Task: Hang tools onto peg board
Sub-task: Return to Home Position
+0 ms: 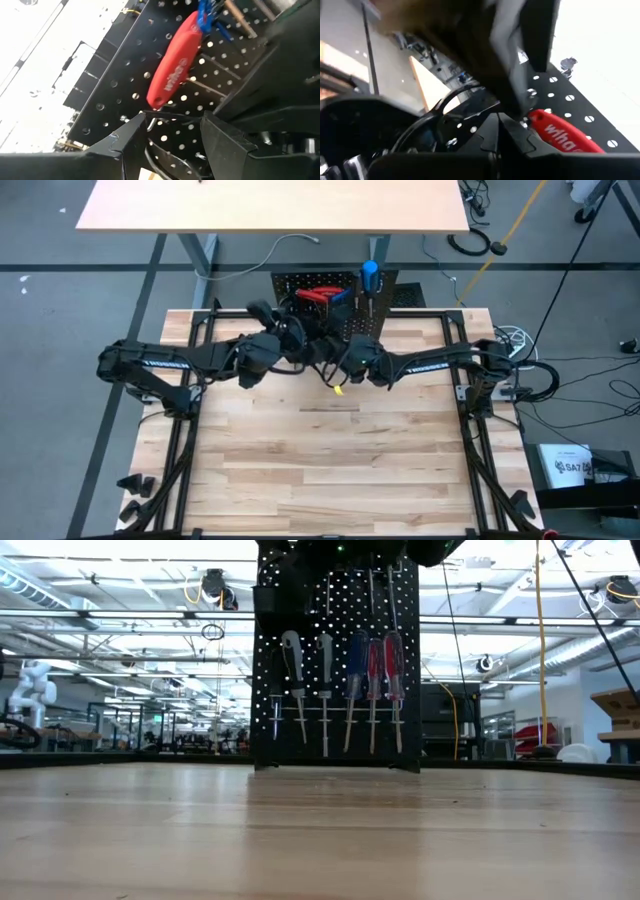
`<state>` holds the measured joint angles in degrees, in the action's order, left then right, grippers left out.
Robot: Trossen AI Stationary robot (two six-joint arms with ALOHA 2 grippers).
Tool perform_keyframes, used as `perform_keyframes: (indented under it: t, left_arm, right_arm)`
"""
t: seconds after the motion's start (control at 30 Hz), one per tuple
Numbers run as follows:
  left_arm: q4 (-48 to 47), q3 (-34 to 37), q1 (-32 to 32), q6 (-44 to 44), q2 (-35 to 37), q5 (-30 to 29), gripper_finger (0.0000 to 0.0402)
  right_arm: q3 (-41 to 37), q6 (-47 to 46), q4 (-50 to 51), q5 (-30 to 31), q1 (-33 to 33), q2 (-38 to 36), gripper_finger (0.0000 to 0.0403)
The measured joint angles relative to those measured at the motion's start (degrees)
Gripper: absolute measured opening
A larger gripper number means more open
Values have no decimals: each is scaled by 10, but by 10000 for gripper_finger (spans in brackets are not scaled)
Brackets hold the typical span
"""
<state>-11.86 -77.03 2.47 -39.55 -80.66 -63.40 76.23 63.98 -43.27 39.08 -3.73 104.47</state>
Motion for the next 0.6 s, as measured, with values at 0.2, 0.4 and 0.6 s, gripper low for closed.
perform_keyframes:
  t: [0.2,0.4,0.6]
  left_arm:
    - [-1,0,13,0,0,-12,187]
    - [10,0,33,-4,3,-29,187]
    - [27,0,60,-13,30,-30,187]
  right_arm:
    - [0,20,2,12,20,-2,0]
    - [0,47,10,28,53,-9,0]
    - [0,-14,123,14,78,-76,0]
